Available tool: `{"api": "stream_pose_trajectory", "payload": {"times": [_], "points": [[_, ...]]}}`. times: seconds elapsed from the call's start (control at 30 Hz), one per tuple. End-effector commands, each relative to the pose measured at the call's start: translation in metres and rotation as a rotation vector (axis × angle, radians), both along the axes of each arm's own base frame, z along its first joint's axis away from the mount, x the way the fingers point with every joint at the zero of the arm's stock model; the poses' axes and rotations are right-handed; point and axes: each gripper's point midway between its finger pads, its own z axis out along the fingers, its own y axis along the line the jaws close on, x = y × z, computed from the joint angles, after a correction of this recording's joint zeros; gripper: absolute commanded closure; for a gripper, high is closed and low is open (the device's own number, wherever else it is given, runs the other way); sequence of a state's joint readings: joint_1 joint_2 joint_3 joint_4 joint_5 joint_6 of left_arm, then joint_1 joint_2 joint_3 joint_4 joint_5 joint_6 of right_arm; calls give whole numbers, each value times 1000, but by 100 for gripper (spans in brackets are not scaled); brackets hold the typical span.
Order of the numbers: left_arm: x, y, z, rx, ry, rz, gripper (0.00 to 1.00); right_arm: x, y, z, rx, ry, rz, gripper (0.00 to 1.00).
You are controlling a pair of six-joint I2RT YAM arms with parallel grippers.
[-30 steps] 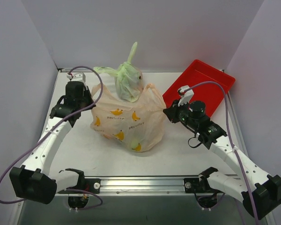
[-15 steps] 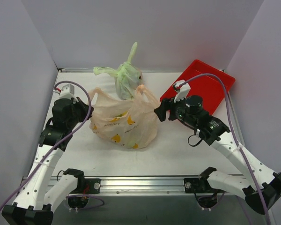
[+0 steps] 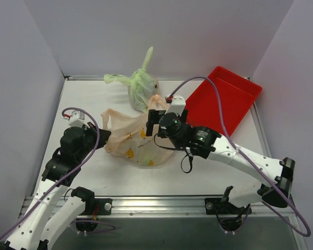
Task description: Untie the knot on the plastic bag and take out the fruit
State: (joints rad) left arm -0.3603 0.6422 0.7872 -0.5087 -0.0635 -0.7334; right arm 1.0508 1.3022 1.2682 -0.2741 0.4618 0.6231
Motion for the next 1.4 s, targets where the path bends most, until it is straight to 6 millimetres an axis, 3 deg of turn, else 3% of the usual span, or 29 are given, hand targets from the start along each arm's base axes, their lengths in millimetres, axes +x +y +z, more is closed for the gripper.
{"api": "stream_pose_trajectory", "payload": {"times": [0.0,0.23,0.4,0.43,0.57,0.6,0.7,0.73,0.8,0.87,0.97,1.0,1.07,1.1,1.17,1.2,1.33,1.37], "points": [[-2,6,-1,-18,0,70,100,24,-12,12,17,-51,-269,0],[-6,5,6,-37,-12,75,100,47,22,-18,17,-10,-361,0],[-9,14,10,-14,-20,109,100,58,26,-66,-28,70,-402,2],[-9,16,8,-6,-15,120,100,61,18,-81,-56,93,-418,8],[-10,32,-11,46,42,202,100,55,-5,-111,-92,153,-445,30],[-9,35,-17,58,56,215,100,53,-11,-114,-100,158,-447,42],[-8,43,-32,92,90,260,100,40,-37,-128,-126,183,-465,61],[-8,46,-35,101,95,274,100,36,-45,-127,-105,192,-475,72],[-7,54,-44,130,109,315,100,29,-68,-147,-127,242,-496,89],[-5,59,-51,148,125,344,100,25,-84,-153,-130,264,-502,100],[-2,61,-66,159,169,361,100,44,-83,-142,-62,247,-422,100],[0,60,-71,165,190,355,100,60,-79,-131,1,206,-402,100],[3,54,-73,146,202,332,100,74,-61,-110,77,172,-301,100],[4,52,-74,146,209,327,100,94,-54,-79,113,84,-250,100],[6,50,-69,138,202,317,100,108,-36,-57,138,48,-144,100],[6,48,-62,124,184,303,100,127,-15,-12,153,-55,-37,100],[2,40,-55,110,168,248,100,142,10,26,155,-138,114,100],[0,35,-54,111,164,206,95,147,18,30,156,-142,156,100]]}}
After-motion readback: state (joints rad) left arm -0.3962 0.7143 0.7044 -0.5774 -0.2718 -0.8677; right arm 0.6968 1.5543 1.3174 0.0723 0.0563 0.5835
